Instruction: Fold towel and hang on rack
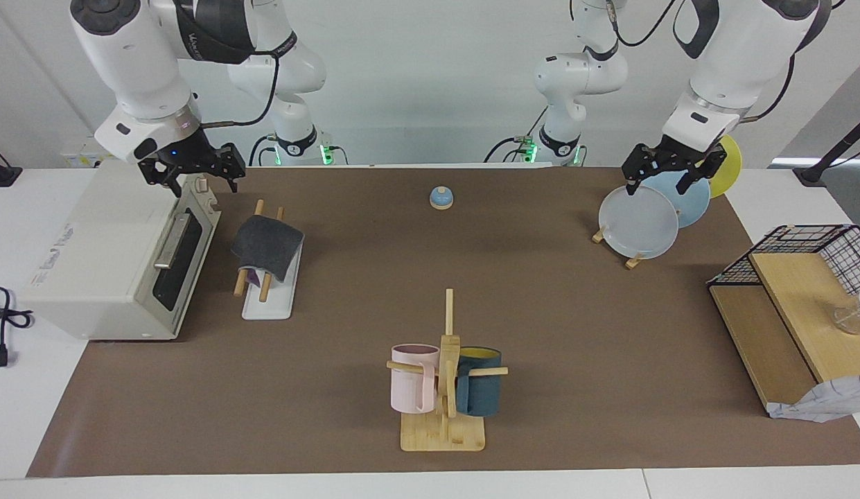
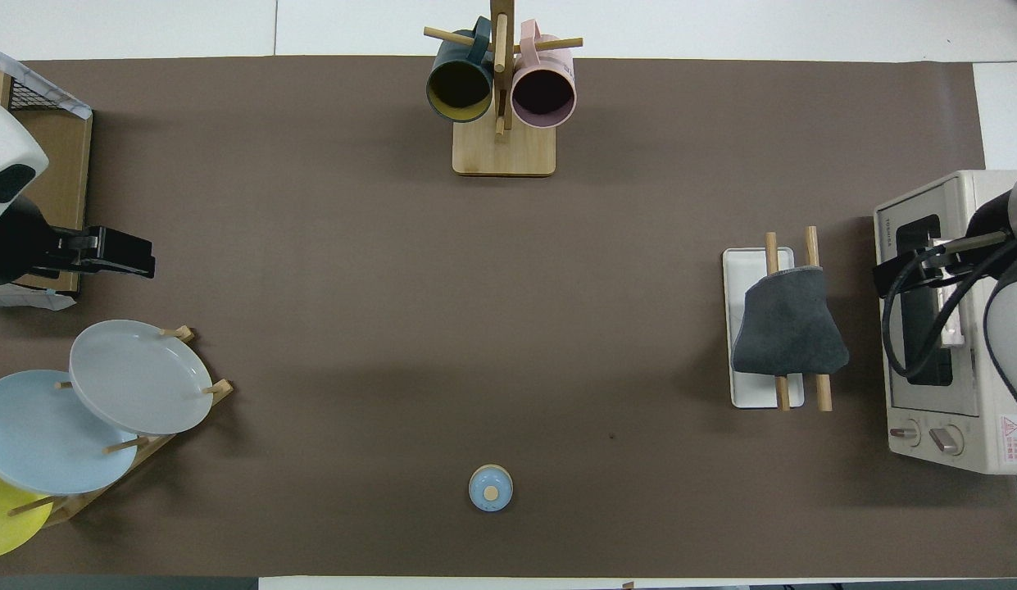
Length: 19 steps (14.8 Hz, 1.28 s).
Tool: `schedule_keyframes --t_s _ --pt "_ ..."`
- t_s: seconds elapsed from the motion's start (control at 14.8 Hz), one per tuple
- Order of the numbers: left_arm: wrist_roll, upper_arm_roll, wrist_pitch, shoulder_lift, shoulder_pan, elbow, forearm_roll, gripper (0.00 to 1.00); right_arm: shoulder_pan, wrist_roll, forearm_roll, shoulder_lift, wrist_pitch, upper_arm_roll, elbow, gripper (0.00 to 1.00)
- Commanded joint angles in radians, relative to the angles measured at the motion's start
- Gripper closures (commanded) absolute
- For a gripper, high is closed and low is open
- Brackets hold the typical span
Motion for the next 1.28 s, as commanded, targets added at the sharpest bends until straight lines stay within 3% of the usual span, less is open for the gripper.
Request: schedule_keyframes --t_s 0.0,0.81,1.21 --pt "0.007 0.011 0.000 -0.023 -0.008 -0.019 0.015 0.00 -0.020 0.017 0.018 0.026 -0.025 0.002 0.038 0.00" --pt "0.007 0.011 0.000 -0.023 -0.008 -0.019 0.015 0.00 -0.011 0.036 0.030 0.081 -0.057 -0.016 0.096 0.00" --pt "0.008 0.011 0.000 -0.023 -0.008 -0.019 0.015 0.00 -0.022 0.034 0.035 0.060 -0.054 -0.016 0.082 0.00"
